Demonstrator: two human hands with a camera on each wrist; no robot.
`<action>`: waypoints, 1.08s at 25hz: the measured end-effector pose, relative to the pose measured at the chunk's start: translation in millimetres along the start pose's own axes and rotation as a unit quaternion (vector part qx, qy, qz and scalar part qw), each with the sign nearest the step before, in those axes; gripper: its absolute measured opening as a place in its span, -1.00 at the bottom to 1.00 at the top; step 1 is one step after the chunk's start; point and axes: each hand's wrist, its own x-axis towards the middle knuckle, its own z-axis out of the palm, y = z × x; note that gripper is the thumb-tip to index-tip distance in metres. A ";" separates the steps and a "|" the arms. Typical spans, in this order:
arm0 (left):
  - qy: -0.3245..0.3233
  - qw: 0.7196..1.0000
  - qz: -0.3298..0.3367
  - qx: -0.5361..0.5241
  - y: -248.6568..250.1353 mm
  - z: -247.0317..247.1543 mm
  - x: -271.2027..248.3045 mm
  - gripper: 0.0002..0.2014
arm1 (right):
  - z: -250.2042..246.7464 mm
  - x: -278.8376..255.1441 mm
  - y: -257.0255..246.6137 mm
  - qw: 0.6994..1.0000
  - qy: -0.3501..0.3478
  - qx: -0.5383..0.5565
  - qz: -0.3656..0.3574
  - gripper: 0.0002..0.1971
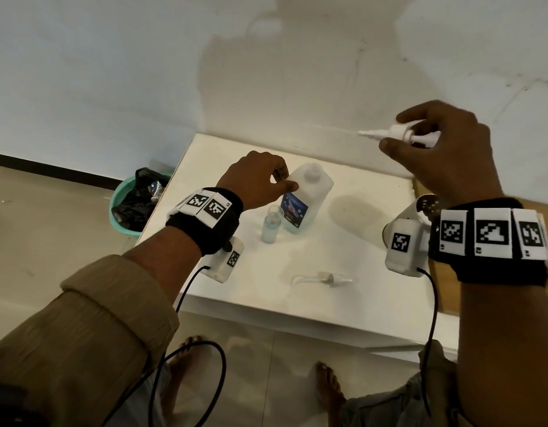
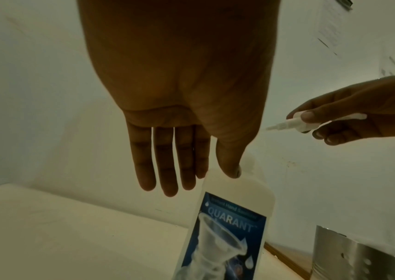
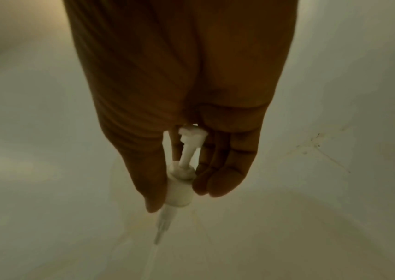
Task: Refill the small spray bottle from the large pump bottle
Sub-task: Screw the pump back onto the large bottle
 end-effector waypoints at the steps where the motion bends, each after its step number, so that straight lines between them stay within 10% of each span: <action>1: 0.001 1.000 0.000 0.000 -0.4 0.1 0.1 -0.67 | -3.9 -0.1 -3.0 1.000 0.000 -0.003 -0.006 -0.56; 27: 0.007 1.000 0.000 -0.022 0.2 1.2 -1.8 -0.70 | -10.0 -1.5 -38.8 0.988 0.100 0.114 -0.025 -0.64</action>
